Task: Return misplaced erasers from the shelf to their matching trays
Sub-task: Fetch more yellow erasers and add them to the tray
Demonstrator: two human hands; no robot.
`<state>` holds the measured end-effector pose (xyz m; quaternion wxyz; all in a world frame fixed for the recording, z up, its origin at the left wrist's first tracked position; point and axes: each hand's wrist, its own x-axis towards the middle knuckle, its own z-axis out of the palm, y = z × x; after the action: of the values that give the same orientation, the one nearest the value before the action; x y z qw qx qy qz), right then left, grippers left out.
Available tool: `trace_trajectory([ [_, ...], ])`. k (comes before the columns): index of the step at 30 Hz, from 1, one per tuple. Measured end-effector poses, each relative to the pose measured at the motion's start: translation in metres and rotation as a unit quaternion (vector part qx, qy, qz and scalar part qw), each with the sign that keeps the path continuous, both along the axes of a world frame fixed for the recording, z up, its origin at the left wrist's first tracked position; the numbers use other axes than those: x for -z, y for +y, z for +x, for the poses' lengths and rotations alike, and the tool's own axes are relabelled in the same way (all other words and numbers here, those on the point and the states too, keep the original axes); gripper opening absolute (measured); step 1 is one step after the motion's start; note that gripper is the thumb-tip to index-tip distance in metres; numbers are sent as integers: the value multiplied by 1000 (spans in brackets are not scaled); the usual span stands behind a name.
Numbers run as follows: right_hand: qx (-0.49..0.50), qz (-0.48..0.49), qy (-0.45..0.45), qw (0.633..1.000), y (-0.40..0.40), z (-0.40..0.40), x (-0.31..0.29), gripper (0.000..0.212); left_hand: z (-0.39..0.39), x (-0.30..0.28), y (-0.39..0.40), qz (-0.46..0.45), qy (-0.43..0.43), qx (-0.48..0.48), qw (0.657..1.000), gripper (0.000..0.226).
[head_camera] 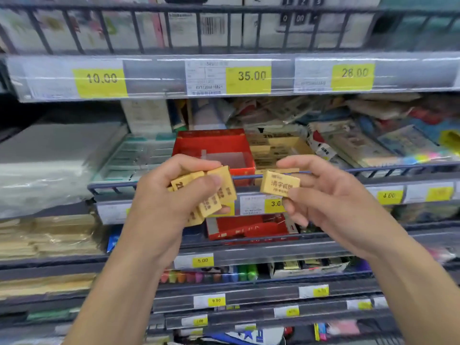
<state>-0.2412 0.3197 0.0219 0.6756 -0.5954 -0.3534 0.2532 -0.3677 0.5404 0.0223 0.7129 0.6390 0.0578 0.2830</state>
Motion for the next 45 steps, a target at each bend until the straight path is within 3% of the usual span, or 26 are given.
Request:
trace_trajectory([
  [9,70,-75,-150,983,1,32,-29,26,21,-16,1,2,3,-7,1000,26],
  [13,176,-219,-295,913,14,67,-41,22,26,-20,3,-9,5,-12,1000,13],
  [16,171,-331,-381,846,26,86,-48,24,28,-20,3,-16,8,-17,1000,7],
  [21,103,-388,-424,812,54,102,-43,35,30,-21,4,-13,15,-21,1000,10],
  [26,117,-402,-429,800,65,106,-37,32,29,-21,5,-18,19,-21,999,28],
  [30,126,-411,-448,783,70,108,-37,35,29,-22,3,-24,18,-15,999,30],
  [33,127,-423,-435,785,72,104,-39,38,30,-22,1,-23,23,-11,999,23],
  [35,162,-377,-427,806,65,94,-40,32,31,-22,0,-26,25,-8,999,14],
  [37,198,-252,-390,863,55,75,-42,17,32,-21,-1,-29,28,-10,999,12],
  [39,139,-115,-299,937,46,51,-47,13,32,-21,-3,-30,31,-11,999,12],
  [40,91,-69,-269,956,44,39,-48,12,32,-21,-4,-32,31,-10,999,12],
  [42,32,-38,-253,966,47,21,-48,15,33,-21,-6,-35,30,-6,999,12],
  [45,24,-38,-226,973,55,10,-44,24,33,-23,-9,-34,30,4,999,15],
])
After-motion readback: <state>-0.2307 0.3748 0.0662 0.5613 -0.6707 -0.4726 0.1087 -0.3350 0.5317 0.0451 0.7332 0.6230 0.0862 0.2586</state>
